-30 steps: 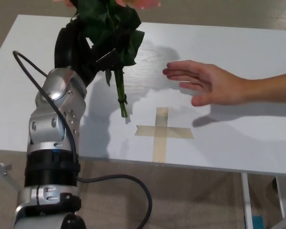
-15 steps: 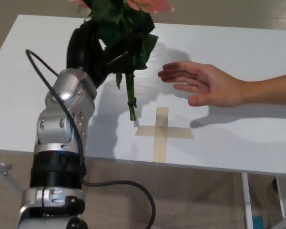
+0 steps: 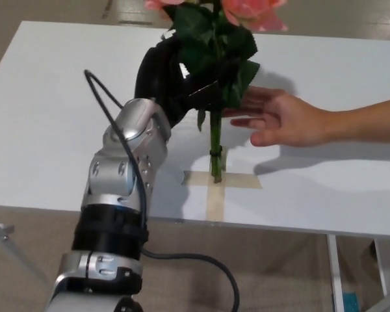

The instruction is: Use the left hand to pick up the rose and passes it to a human.

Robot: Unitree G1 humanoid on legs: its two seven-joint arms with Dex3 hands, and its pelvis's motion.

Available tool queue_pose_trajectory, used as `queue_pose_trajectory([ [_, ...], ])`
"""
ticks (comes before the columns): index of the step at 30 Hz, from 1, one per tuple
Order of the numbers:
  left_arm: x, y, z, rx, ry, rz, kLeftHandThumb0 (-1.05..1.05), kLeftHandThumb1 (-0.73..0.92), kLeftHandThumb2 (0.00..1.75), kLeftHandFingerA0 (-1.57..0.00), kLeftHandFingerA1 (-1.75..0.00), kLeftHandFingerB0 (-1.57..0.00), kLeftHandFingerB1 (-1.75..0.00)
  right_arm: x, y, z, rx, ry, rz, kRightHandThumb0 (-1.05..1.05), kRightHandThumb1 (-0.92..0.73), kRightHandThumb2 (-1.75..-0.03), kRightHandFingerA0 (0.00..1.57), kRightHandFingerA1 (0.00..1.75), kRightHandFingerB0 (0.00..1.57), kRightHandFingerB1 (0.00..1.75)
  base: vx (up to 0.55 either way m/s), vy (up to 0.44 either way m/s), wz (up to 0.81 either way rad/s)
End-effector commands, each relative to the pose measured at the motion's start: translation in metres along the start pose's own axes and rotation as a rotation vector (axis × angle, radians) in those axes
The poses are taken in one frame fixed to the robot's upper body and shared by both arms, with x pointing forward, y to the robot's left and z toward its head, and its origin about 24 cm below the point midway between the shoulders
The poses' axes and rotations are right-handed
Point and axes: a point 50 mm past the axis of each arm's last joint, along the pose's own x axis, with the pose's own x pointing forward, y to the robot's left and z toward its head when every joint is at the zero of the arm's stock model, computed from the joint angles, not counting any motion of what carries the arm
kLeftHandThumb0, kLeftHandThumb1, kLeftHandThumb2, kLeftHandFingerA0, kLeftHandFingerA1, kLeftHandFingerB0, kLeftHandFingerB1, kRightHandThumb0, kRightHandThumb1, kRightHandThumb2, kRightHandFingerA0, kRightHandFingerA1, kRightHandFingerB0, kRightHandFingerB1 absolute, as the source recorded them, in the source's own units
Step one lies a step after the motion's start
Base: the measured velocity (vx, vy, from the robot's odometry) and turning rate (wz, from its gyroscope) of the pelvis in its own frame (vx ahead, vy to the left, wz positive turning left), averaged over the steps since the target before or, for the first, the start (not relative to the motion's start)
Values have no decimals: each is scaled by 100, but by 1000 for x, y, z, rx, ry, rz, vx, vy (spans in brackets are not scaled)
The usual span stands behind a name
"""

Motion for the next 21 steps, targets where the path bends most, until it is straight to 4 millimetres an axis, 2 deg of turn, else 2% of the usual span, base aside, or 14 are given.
queue_pose_trajectory([
  [1, 9, -29, 1, -48, -13, -49, -19, 78, 70, -80, -147, -78, -98, 0, 2, 1, 5, 4, 9, -27, -69, -60, 71, 45, 56, 40, 0, 0, 0],
  [5, 12, -43, 0, -55, -17, -84, -19, 77, 70, -80, -146, -78, -100, 1, 2, 4, 6, -1, 11, -27, -68, -60, 70, 45, 55, 40, 0, 0, 0],
  [8, 12, -45, 0, -54, -18, -88, -19, 77, 70, -80, -146, -78, -100, 1, 2, 4, 6, -2, 11, -27, -68, -60, 70, 45, 55, 40, 0, 0, 0],
  [10, 14, -61, -5, -46, -2, -117, -20, 74, 71, -82, -147, -78, -98, 1, 4, 5, 6, -7, 15, -27, -68, -60, 70, 45, 55, 40, 0, 0, 0],
  [12, 14, -68, -7, -50, -5, -129, -21, 74, 71, -83, -147, -79, -98, 1, 4, 6, 2, -10, 19, -27, -68, -60, 70, 45, 55, 40, 0, 0, 0],
  [18, 15, -84, -11, -67, -1, -163, -20, 74, 72, -83, -147, -78, -98, 2, 3, 10, -3, -17, 16, -27, -68, -60, 69, 45, 56, 40, 0, 0, 0],
  [21, 15, -86, -11, -75, -1, -164, -20, 74, 72, -83, -147, -78, -98, 2, 3, 11, -3, -19, 15, -27, -68, -60, 69, 45, 56, 40, 0, 0, 0],
])
